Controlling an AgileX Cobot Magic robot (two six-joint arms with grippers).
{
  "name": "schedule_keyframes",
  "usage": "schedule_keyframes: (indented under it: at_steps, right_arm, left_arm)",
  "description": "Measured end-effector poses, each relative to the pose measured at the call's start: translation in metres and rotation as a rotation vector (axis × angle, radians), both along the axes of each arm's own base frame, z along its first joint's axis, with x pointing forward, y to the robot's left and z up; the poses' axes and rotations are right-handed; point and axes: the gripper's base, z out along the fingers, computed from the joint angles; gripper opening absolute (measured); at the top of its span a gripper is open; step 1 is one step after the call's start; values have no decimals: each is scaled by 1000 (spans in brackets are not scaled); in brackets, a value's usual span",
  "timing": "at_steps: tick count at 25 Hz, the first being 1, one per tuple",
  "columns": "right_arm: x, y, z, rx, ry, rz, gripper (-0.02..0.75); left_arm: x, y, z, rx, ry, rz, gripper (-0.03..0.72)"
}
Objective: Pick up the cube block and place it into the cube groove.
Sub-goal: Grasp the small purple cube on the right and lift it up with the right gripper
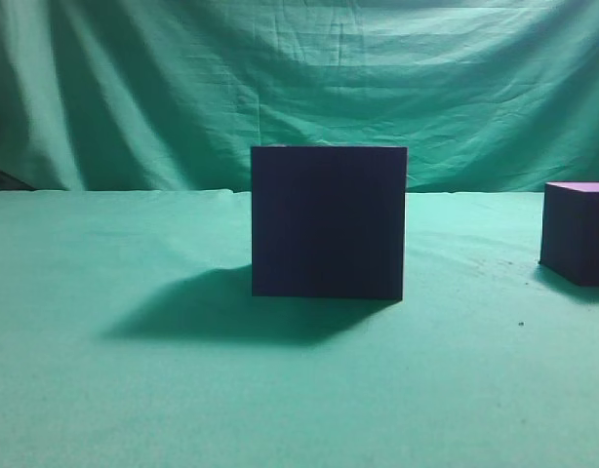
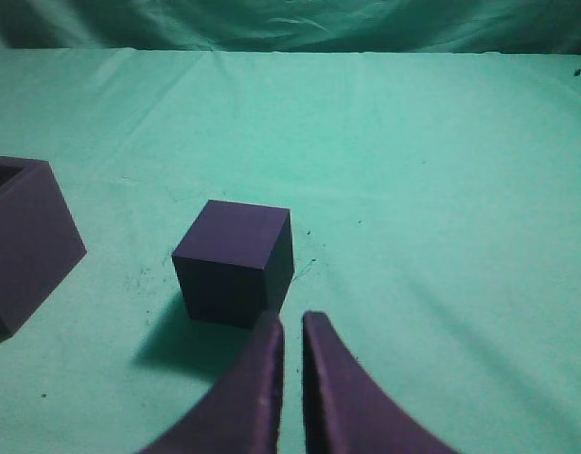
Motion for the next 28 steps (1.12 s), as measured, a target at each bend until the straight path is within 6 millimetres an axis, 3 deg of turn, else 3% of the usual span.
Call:
schedule_keyframes:
  at_steps: [7,13,16,22,28]
  right_arm:
    - [1,0,3,22,-30,-10,50]
    - [6,-7,33,247,-331,-115,50]
    - [5,-9,42,310,-372,-132,50]
    - [21,4,70,254,-73,-51,50]
    - [62,16,69,197,317,-18,50]
  left_arm:
    - [0,0,0,0,0,0,0]
    - [0,0,0,0,0,0,0]
    - [0,0,0,0,0,0,0]
    - [0,0,0,0,0,0,0]
    - [0,0,0,0,0,0,0]
